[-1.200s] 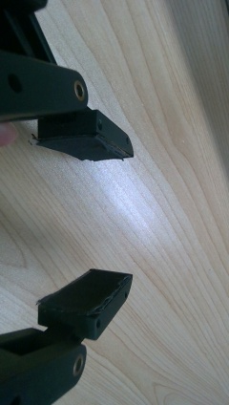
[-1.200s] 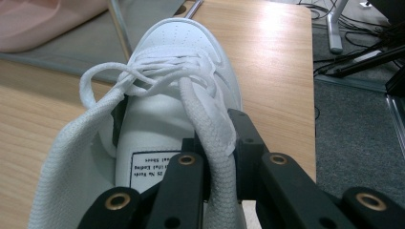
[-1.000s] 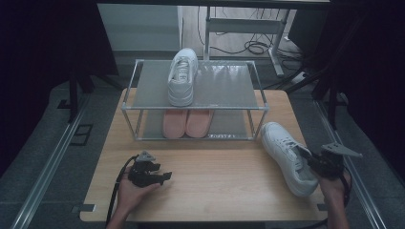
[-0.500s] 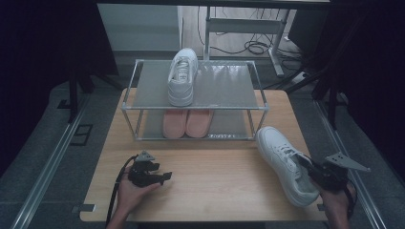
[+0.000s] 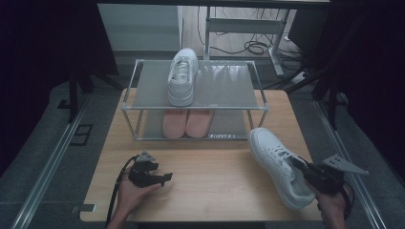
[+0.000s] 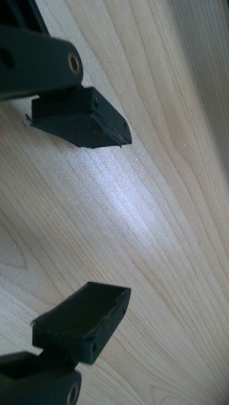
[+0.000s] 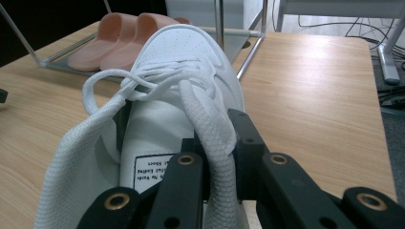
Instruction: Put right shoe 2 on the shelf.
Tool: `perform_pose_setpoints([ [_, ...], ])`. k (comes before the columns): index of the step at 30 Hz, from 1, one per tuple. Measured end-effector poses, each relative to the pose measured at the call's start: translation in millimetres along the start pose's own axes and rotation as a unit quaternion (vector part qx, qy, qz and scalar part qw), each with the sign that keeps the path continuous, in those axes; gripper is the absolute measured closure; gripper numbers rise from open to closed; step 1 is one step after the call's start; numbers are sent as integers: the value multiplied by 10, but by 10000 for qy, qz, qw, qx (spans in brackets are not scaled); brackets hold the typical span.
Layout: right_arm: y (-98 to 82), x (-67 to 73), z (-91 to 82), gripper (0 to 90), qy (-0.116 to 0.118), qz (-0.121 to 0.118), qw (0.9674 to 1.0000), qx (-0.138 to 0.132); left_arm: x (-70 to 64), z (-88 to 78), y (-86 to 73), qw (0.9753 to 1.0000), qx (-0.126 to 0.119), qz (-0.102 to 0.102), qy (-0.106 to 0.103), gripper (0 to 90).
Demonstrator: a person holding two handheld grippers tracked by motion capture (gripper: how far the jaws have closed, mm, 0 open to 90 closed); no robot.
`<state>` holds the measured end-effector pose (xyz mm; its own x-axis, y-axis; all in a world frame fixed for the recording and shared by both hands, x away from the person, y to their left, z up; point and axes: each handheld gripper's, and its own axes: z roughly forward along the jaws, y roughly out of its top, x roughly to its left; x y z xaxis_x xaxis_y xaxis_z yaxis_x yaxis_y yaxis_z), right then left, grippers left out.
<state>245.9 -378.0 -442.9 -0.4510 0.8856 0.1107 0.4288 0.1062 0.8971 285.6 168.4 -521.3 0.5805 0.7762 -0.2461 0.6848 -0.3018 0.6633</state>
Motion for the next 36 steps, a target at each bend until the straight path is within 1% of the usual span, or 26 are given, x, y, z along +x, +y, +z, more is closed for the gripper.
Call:
perform_pose_setpoints([
  [5, -2, 26, 24, 829, 68, 17, 10000, -22, 3, -11, 3, 10000, -3, -11, 20, 199],
  [11, 3, 60, 52, 829, 186, 39, 9998, -55, 1, 2, 2, 10000, 53, 14, 50, 177],
  [15, 12, 86, 62, 830, 230, 29, 9997, -86, 8, 6, -1, 9999, 64, -3, 89, 173],
  [24, 39, 136, 82, 830, 360, 39, 9992, -171, 5, 35, -5, 9997, 219, 20, 146, 168],
  [36, 130, 259, 120, 830, 594, -12, 9977, -321, 5, 34, -5, 9996, 214, 31, 170, 168],
])
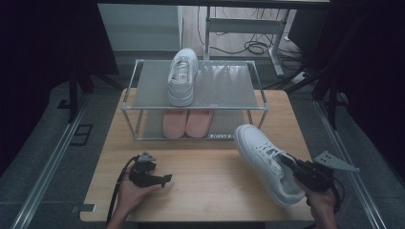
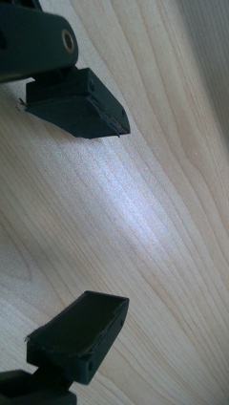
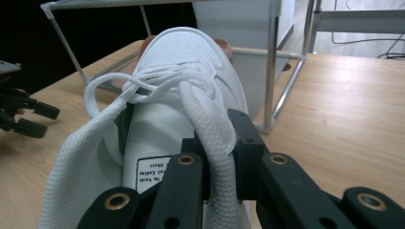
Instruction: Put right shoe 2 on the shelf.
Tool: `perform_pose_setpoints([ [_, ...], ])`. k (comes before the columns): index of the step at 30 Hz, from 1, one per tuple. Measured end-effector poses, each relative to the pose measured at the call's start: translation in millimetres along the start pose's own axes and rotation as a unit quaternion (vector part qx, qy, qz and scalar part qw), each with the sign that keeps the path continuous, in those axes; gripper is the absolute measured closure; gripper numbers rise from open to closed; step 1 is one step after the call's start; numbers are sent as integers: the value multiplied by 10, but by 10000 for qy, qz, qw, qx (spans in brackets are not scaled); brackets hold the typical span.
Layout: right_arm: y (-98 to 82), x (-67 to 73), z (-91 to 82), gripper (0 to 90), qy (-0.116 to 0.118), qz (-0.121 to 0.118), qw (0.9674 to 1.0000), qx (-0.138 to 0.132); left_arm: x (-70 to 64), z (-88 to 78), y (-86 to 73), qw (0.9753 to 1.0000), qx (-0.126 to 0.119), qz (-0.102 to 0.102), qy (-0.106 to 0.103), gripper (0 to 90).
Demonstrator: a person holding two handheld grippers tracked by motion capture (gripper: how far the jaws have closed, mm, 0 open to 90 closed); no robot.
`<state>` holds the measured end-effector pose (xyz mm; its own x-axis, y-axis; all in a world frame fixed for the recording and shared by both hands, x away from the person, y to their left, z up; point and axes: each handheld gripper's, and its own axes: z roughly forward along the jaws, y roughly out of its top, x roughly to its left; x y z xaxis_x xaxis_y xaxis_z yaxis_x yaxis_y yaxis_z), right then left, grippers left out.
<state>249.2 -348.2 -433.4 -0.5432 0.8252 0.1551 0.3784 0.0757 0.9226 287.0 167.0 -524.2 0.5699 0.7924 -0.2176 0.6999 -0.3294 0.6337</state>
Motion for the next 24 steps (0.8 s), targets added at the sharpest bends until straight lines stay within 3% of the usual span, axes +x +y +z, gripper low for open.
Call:
perform_pose_setpoints([
  [24, 295, 311, 218, 831, 470, -175, 9979, -403, 10, 5, 0, 10000, 37, 24, 16, 170],
])
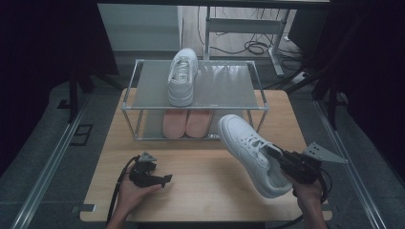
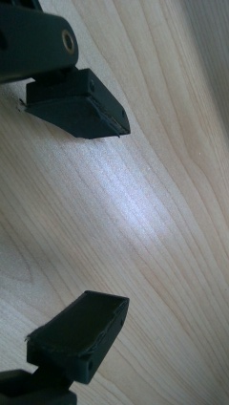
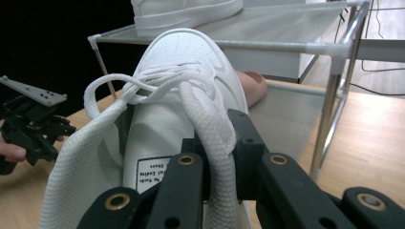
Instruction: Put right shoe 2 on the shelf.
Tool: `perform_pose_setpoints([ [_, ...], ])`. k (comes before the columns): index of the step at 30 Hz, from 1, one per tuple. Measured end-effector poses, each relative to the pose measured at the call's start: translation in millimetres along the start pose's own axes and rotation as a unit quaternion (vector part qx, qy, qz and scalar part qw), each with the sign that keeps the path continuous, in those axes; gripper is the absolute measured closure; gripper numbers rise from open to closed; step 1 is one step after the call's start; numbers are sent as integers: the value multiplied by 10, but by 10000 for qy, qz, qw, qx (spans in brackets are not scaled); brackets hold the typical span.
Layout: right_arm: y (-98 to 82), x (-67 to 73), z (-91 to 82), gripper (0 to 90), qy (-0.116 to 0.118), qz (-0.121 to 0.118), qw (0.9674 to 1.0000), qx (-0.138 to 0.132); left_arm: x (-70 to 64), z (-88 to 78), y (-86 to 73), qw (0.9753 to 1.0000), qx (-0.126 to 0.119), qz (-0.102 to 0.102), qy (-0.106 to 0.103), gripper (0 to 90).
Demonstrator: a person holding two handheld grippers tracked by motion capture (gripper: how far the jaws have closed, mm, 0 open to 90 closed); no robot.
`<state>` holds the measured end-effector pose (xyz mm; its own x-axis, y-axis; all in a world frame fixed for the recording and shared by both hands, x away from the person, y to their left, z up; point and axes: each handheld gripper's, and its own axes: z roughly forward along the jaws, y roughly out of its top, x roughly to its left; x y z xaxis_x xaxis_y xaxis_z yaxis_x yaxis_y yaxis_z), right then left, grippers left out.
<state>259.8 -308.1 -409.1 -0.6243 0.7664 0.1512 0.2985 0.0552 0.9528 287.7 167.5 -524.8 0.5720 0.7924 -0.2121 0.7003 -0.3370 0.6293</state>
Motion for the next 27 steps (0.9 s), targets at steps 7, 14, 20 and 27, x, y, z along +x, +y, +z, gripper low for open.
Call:
perform_pose_setpoints([
  [7, 88, 75, 76, 831, 108, -4, 9999, -120, 0, 3, 0, 10000, -3, 4, -5, 171],
  [14, 231, 130, 126, 831, 173, -5, 9995, -264, 3, 0, 1, 10000, 2, 4, -2, 171],
  [20, 348, 152, 193, 831, 186, 34, 9992, -359, 0, 5, 1, 10000, 16, 13, -26, 171],
  [27, 474, 158, 280, 831, 143, 76, 9987, -480, 6, 4, 1, 10000, 21, 25, -24, 172],
])
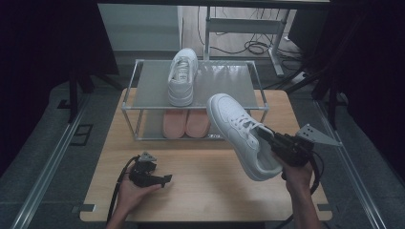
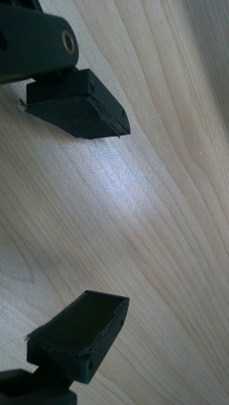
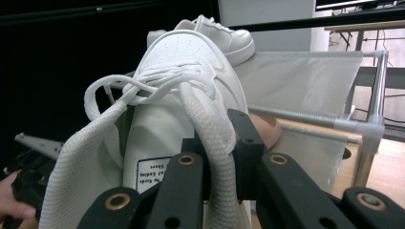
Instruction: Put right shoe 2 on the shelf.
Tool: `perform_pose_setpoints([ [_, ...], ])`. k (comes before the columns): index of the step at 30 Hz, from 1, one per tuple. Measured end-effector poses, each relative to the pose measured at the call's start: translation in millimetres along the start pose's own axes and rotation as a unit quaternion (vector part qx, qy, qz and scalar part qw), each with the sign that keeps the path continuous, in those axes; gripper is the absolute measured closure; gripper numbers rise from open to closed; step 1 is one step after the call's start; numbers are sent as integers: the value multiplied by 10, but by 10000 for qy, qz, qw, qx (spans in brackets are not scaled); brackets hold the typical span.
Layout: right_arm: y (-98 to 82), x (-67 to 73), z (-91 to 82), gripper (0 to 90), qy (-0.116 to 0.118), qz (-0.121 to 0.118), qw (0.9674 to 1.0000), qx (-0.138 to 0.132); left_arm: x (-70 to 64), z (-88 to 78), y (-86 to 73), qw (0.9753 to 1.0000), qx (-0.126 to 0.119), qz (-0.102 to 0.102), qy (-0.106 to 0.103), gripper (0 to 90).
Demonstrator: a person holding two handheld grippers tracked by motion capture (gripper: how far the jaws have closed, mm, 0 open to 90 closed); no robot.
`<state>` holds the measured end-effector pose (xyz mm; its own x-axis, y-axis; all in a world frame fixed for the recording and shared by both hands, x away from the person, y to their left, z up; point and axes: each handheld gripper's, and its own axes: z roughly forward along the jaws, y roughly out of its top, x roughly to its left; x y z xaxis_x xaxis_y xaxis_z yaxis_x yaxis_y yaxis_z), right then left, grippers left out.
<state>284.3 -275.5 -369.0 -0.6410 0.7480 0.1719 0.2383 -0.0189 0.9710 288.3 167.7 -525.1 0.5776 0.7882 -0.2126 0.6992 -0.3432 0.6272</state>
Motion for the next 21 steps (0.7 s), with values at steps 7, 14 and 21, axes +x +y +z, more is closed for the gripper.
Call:
perform_pose_setpoints([
  [7, 139, -15, 156, 831, -119, 57, 9999, -83, -4, 2, 0, 10000, 1, -11, -13, 172],
  [14, 327, -37, 360, 832, -233, 86, 9996, -113, 5, 2, -1, 10000, -1, -9, -20, 172],
  [21, 495, -46, 540, 832, -331, 136, 9992, -168, 8, -5, -2, 10000, -2, -15, -24, 173],
])
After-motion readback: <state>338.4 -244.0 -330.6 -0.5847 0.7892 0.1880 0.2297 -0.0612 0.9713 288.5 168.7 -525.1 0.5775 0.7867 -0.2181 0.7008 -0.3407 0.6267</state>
